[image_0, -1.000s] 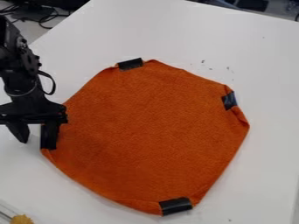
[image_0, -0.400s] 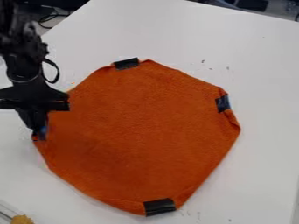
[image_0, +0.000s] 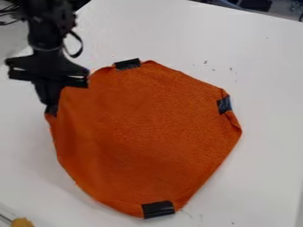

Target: Fold the cloth from the bottom left to top right

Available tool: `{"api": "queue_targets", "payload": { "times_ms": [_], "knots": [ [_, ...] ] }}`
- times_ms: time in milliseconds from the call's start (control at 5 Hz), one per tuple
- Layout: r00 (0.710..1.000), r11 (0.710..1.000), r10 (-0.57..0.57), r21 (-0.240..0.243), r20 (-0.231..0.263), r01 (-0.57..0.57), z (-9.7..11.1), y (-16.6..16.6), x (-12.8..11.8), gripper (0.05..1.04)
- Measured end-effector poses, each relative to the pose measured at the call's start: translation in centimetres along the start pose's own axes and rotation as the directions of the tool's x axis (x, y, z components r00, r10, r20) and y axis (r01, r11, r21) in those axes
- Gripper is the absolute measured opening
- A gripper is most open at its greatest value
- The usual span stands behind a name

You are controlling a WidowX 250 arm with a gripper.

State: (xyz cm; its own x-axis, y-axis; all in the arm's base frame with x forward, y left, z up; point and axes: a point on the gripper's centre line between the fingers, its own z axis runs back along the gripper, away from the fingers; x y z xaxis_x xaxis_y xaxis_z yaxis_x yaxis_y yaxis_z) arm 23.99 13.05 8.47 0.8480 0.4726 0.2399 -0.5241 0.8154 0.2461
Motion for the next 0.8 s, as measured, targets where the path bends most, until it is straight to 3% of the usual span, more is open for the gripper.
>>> {"api": "queue_targets", "payload": {
  "times_ms": [200, 400, 600, 800],
  "knots": [
    [0.999, 0.999, -0.045, -0.014, 0.017, 0.045, 1.8, -4.8, 1.4, 0.055],
    [0.996, 0.995, -0.093, -0.038, 0.004, 0.093, 1.9, -9.0, 1.8, 0.055],
    [0.992, 0.991, -0.118, -0.072, -0.033, 0.115, 0.3, -11.4, 1.8, 0.079],
    [0.992, 0.987, -0.121, -0.112, -0.048, 0.115, -0.9, -13.0, 2.0, 0.233]
  ]
}}
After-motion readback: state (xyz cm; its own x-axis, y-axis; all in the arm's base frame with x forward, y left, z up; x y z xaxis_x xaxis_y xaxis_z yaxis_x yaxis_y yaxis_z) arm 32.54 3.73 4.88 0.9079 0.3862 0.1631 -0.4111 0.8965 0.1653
